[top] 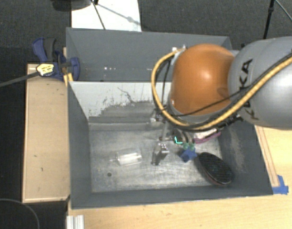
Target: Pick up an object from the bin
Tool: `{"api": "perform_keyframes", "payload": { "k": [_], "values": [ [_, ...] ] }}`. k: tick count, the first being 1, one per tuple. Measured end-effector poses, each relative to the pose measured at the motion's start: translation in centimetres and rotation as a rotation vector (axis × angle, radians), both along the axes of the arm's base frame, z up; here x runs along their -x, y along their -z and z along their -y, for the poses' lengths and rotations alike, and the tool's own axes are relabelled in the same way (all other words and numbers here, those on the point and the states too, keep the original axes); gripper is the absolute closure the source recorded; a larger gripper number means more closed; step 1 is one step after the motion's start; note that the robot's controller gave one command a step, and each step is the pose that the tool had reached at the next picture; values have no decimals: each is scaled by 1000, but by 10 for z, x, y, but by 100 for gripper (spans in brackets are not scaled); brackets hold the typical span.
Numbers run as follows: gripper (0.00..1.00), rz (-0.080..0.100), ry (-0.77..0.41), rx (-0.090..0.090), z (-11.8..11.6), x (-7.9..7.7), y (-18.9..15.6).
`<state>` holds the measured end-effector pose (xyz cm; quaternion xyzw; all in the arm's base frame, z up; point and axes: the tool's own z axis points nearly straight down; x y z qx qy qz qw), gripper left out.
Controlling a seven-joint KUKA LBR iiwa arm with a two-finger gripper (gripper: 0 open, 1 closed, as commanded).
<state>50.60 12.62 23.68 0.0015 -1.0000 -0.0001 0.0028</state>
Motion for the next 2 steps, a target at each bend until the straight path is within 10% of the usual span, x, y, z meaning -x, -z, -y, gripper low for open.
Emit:
{"api": "perform_keyframes", "payload": {
  "k": [1,2],
  "values": [
    [0,0,-124,0,-25,18,104],
    [0,12,-67,-3,-10,-25,167]
  ]
}}
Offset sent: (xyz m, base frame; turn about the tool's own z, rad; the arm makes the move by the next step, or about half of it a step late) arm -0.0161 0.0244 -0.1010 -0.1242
